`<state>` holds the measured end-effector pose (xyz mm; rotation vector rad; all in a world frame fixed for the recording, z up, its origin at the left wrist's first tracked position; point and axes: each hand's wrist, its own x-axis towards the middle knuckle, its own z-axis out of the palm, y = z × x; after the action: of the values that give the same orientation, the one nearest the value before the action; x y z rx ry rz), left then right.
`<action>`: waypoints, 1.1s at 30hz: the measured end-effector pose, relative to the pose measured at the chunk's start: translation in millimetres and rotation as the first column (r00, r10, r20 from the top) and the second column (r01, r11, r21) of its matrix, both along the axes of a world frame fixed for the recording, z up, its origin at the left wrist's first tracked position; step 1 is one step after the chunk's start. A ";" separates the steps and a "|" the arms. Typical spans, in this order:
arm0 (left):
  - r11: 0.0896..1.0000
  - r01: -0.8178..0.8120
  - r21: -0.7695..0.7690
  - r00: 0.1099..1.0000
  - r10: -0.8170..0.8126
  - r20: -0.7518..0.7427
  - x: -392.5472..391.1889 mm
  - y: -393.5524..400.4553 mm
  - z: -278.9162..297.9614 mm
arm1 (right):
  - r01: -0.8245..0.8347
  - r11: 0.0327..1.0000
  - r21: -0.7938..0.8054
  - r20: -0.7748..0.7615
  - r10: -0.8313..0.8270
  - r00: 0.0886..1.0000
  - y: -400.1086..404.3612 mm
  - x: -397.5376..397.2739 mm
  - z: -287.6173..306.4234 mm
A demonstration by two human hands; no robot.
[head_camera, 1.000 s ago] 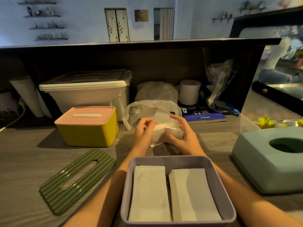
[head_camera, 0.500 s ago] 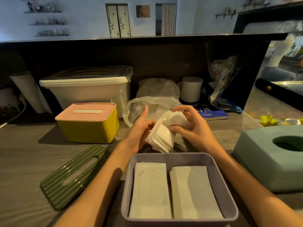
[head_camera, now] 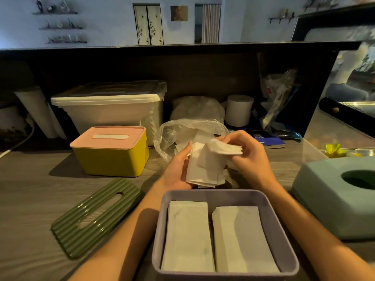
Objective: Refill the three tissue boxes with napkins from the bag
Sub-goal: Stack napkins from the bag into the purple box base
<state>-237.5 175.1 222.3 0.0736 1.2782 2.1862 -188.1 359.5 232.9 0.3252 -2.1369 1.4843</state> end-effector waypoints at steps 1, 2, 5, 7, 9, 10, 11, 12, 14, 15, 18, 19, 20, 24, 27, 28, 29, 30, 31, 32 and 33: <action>1.000 -0.016 0.008 1.000 0.016 0.003 0.4 -0.5 0.0 | 0.000 0.996 -0.092 0.014 0.002 1.000 2.6 0.5 2.1; 1.000 -0.009 0.024 1.000 0.009 0.004 0.6 -0.7 0.0 | 0.024 0.986 -0.165 0.027 -0.020 0.999 5.9 0.0 3.0; 0.998 0.057 0.038 0.998 -0.058 0.012 1.5 0.1 -0.3 | 0.061 0.921 -0.385 0.092 -0.028 0.995 13.8 -1.9 3.4; 0.997 0.064 0.039 0.998 -0.064 0.004 0.0 0.1 -1.3 | 0.076 0.888 -0.454 0.141 -0.012 0.990 14.6 -1.2 4.6; 0.997 0.064 0.040 0.998 -0.063 -0.021 -0.3 -1.6 -2.0 | 0.078 0.888 -0.454 0.196 0.014 0.981 14.3 -0.2 6.8; 0.998 0.065 0.025 0.998 -0.064 -0.028 0.3 -2.7 -1.9 | 0.065 0.896 -0.439 0.231 0.042 0.972 14.2 -0.7 7.1; 0.998 0.062 -0.008 0.997 -0.062 -0.037 2.3 -3.5 -0.3 | 0.041 0.907 -0.419 0.268 0.080 0.960 13.1 -0.2 7.9; 0.997 0.055 -0.049 0.996 -0.058 -0.066 2.8 -3.8 0.2 | 0.016 0.920 -0.392 0.306 0.114 0.945 11.7 0.2 8.1; 0.984 -0.034 -0.176 0.987 0.005 -0.161 -1.7 -3.2 -4.1 | -0.027 0.948 -0.317 0.339 0.140 0.930 8.4 0.8 7.4; 0.976 -0.071 -0.208 0.980 0.029 -0.197 -4.1 -1.9 -6.2 | -0.032 0.962 -0.273 0.330 0.125 0.936 7.2 1.5 7.4; 0.964 -0.147 -0.223 0.973 0.100 -0.209 -7.3 2.7 -9.5 | -0.089 0.967 -0.239 0.282 0.157 0.946 5.8 3.7 9.7; 0.960 -0.167 -0.225 0.972 0.123 -0.200 -6.3 3.6 -8.9 | -0.137 0.958 -0.253 0.279 0.208 0.937 5.8 5.3 11.0; 0.957 -0.181 -0.228 0.972 0.139 -0.192 -5.0 3.5 -8.5 | -0.177 0.952 -0.249 0.289 0.248 0.925 6.3 5.2 11.0; 0.985 -0.080 -0.154 0.995 0.069 -0.079 2.5 6.6 -1.7 | -0.166 0.981 -0.103 0.340 0.191 0.921 -1.5 5.4 9.8; 0.996 0.007 -0.086 0.996 -0.014 -0.089 7.1 11.4 0.8 | 0.021 0.991 0.136 0.242 -0.054 0.969 -4.1 1.5 2.9; 0.996 0.012 -0.091 0.994 -0.022 -0.106 8.1 12.5 1.4 | 0.062 0.986 0.157 0.227 -0.098 0.969 -4.7 0.9 1.2; 0.996 0.025 -0.087 0.994 -0.034 -0.108 8.2 13.2 1.2 | 0.089 0.983 0.159 0.220 -0.123 0.968 -5.3 0.6 -0.3; 0.997 0.037 -0.072 0.994 -0.044 -0.097 8.4 13.0 1.8 | 0.105 0.980 0.167 0.206 -0.139 0.969 -6.0 0.0 -1.6; 0.995 0.061 -0.073 0.992 -0.069 -0.105 6.4 12.2 0.7 | 0.120 0.975 0.185 0.182 -0.154 0.971 -7.0 -0.4 -2.5; 0.991 0.089 -0.095 0.986 -0.101 -0.134 4.9 10.8 0.2 | 0.136 0.968 0.212 0.156 -0.170 0.973 -7.4 -0.7 -2.9; 0.983 0.101 -0.155 0.973 -0.130 -0.191 4.8 9.1 1.3 | 0.143 0.961 0.238 0.136 -0.179 0.974 -7.1 -0.6 -2.7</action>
<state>-232.8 184.2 223.6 0.3106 1.5007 2.0205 -188.7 352.4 230.1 0.1120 -2.4022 1.2114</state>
